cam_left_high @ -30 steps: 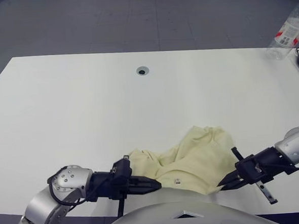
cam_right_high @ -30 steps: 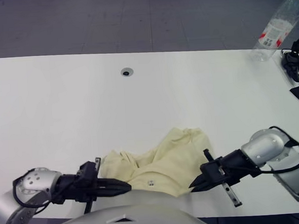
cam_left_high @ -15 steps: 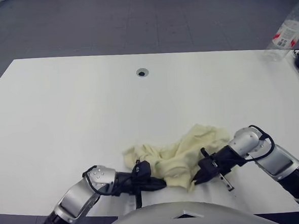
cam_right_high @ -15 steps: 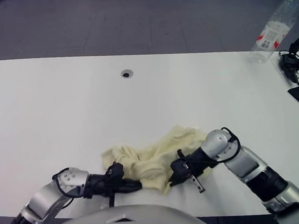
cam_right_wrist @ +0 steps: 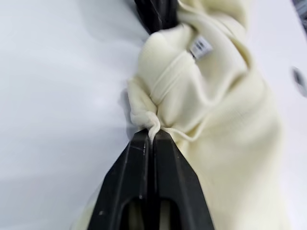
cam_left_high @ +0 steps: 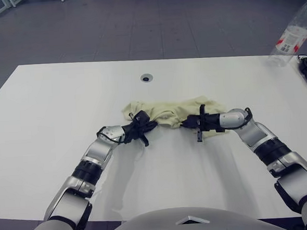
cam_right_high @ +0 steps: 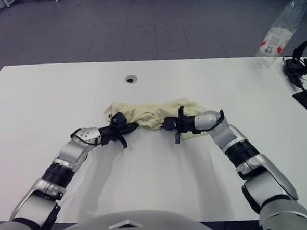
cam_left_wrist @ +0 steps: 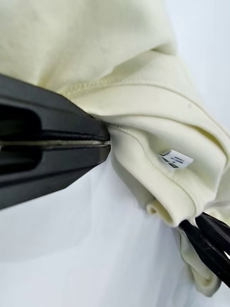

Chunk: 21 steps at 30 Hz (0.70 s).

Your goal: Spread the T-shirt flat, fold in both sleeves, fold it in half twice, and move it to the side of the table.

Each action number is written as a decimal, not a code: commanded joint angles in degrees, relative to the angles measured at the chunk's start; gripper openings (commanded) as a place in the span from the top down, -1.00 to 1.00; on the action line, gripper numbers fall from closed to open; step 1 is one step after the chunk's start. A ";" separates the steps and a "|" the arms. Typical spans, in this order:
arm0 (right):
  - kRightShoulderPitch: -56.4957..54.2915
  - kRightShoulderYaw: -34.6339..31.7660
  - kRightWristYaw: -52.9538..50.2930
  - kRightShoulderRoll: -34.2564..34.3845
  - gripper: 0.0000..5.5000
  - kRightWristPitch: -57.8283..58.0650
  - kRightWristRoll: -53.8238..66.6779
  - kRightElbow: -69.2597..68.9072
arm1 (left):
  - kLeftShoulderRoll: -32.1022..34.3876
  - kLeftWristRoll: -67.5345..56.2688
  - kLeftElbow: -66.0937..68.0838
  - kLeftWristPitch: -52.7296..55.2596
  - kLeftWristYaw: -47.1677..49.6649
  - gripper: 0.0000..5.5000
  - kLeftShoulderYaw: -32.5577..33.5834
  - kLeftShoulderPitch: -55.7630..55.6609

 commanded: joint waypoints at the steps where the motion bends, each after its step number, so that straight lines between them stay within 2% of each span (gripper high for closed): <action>1: -10.25 11.63 -26.94 6.79 0.99 -0.87 -22.78 32.32 | -9.03 8.99 34.04 -4.23 15.30 1.00 1.60 -12.14; 3: -14.01 12.36 -34.72 8.56 0.99 -1.25 -24.76 35.71 | -11.23 7.28 38.37 -6.68 18.72 1.00 4.52 -16.01; 5: -16.39 10.60 -38.06 9.56 0.99 -2.46 -23.92 37.37 | -12.70 5.23 41.16 -9.26 21.19 1.00 7.77 -19.80; 11: -21.16 2.59 -38.89 10.69 0.99 -10.20 -18.76 39.98 | -13.05 4.86 45.21 -17.90 20.83 1.00 13.58 -27.23; 14: -21.93 -3.24 -33.90 8.86 0.99 -16.35 -14.13 37.49 | -11.74 5.36 44.02 -21.09 17.25 1.00 15.97 -28.86; 16: -21.27 -7.94 -26.89 6.52 0.99 -20.11 -8.75 32.64 | -10.19 4.92 40.19 -22.64 12.13 1.00 17.26 -28.75; 19: -18.61 -13.57 -14.17 2.78 0.99 -21.14 0.48 21.18 | -7.29 3.44 29.93 -21.86 3.37 1.00 18.32 -26.19; 21: -15.21 -16.10 -6.55 -0.53 0.99 -17.91 6.12 10.19 | -4.97 0.89 18.04 -17.28 -2.64 1.00 18.69 -22.29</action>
